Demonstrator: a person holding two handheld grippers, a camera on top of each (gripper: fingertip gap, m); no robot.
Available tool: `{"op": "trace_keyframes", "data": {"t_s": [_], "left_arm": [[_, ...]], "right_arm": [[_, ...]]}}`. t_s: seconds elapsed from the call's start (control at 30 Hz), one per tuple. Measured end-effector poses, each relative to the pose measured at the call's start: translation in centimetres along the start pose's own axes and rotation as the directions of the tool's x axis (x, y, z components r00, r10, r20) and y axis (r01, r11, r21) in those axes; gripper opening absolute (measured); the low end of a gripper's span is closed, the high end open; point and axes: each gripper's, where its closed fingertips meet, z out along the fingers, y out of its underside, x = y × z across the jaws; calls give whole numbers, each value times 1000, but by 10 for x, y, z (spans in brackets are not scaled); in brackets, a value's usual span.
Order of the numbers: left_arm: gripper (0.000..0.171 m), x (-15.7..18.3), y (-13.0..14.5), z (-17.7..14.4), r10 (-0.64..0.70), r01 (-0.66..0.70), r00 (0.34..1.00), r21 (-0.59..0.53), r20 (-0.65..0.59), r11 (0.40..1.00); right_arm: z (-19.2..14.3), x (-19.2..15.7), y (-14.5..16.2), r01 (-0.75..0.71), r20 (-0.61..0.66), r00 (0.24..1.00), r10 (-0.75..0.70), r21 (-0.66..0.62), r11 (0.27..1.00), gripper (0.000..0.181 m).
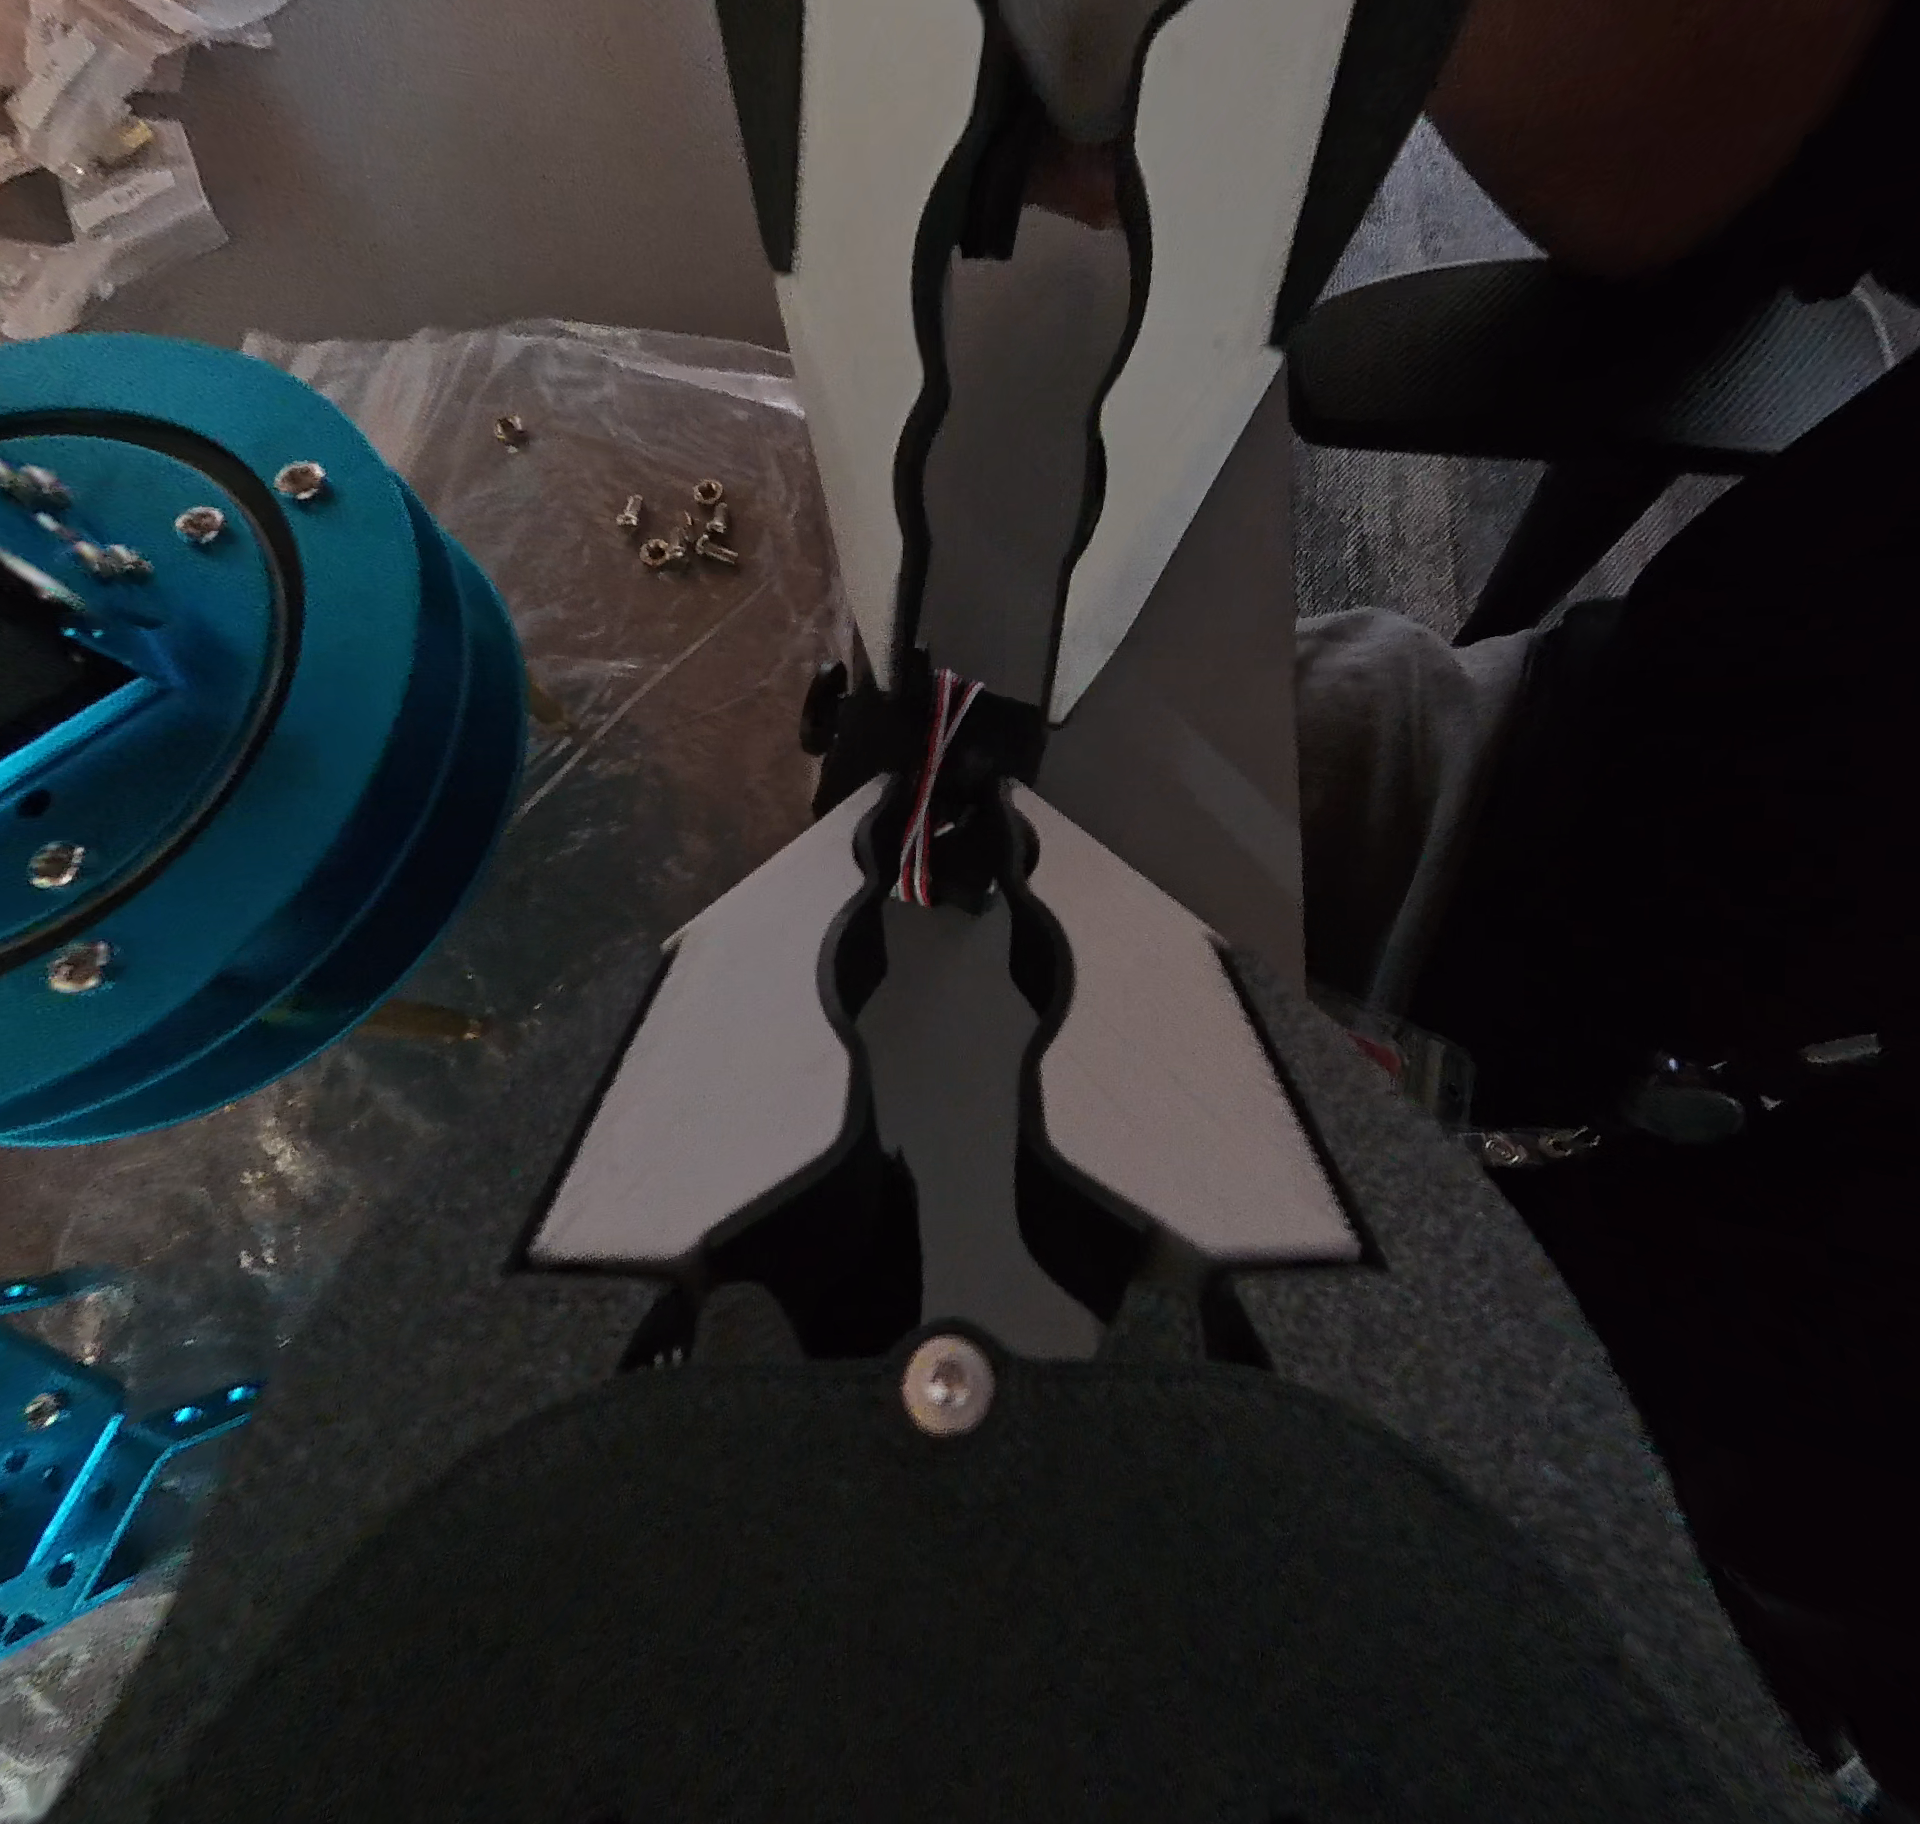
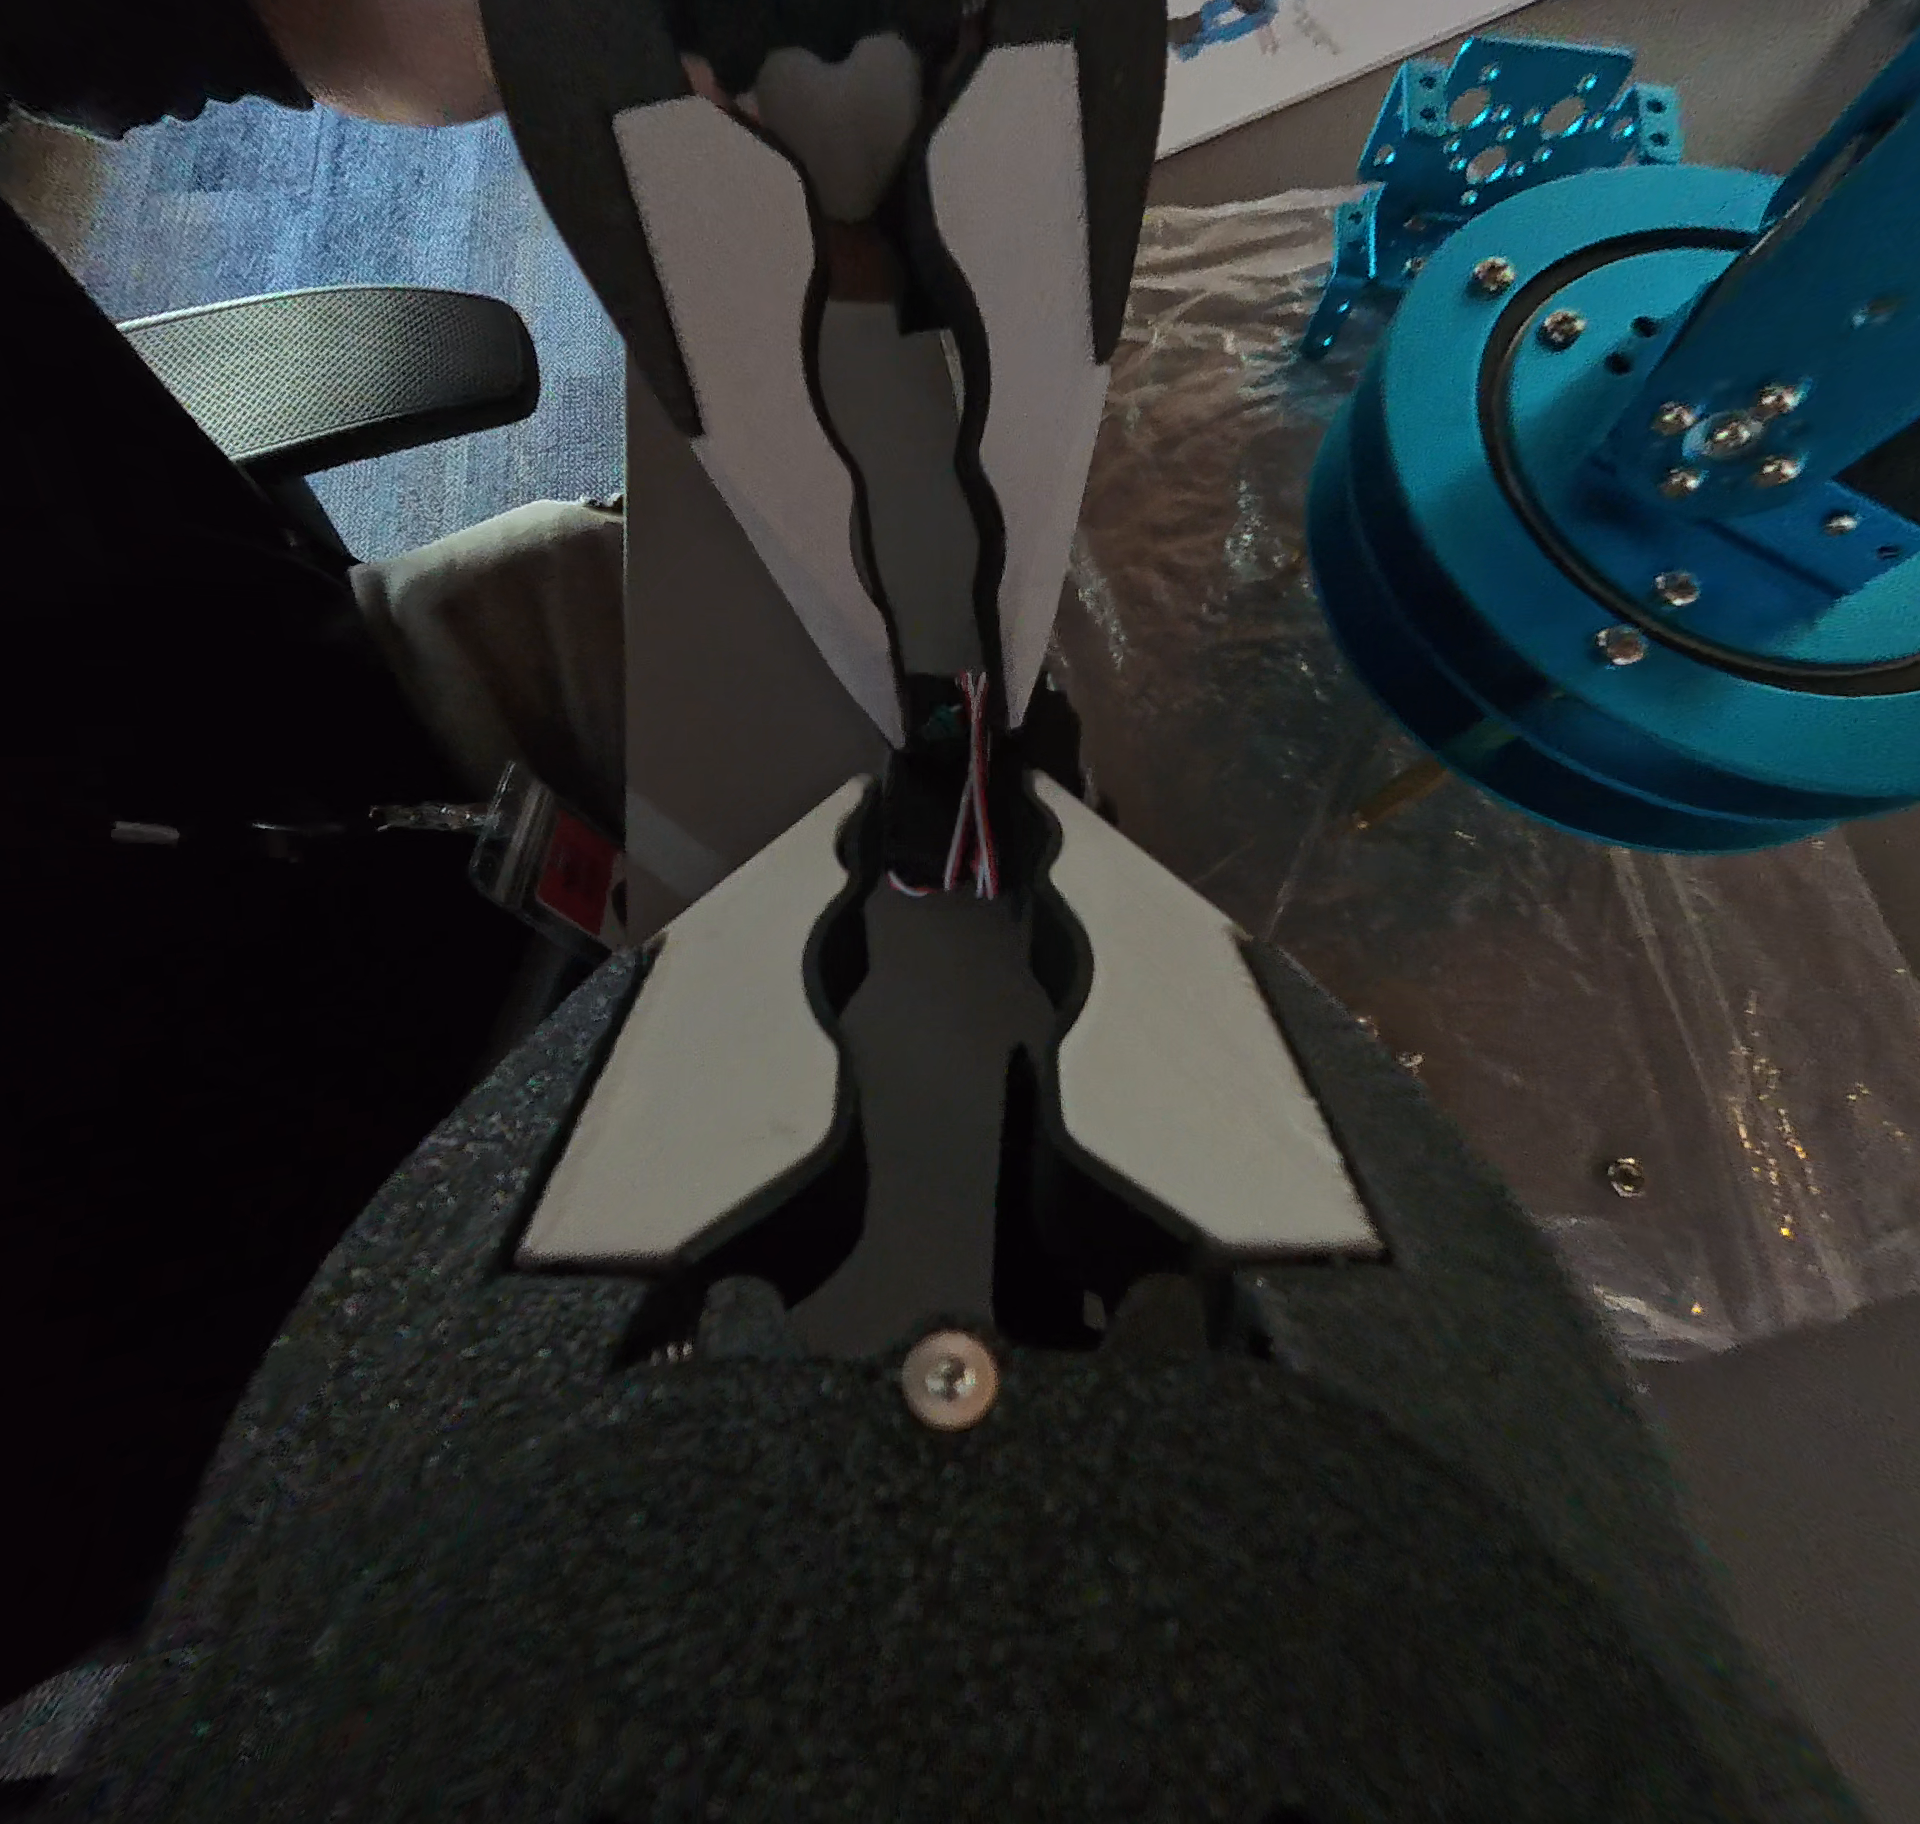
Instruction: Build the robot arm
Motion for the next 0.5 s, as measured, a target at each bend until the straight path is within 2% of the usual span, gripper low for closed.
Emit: {"op": "trace_keyframes", "data": {"t_s": [0.17, 0.37, 0.5], "left_arm": [[16, -3, 2, -3, 0, 0, 1000, 8, 10, 1000], [18, -11, -2, -20, -16, 16, 1000, 60, 4, 998], [17, -10, 1, -14, 17, -16, 999, 29, -40, 999]], "right_arm": [[8, 2, -3, 13, -28, 1000, -12, 2, 1000, 20], [8, -2, -14, -76, 43, 996, 72, 78, 994, 24], [14, 3, -6, -103, 12, 995, 103, 24, 994, 28]]}}
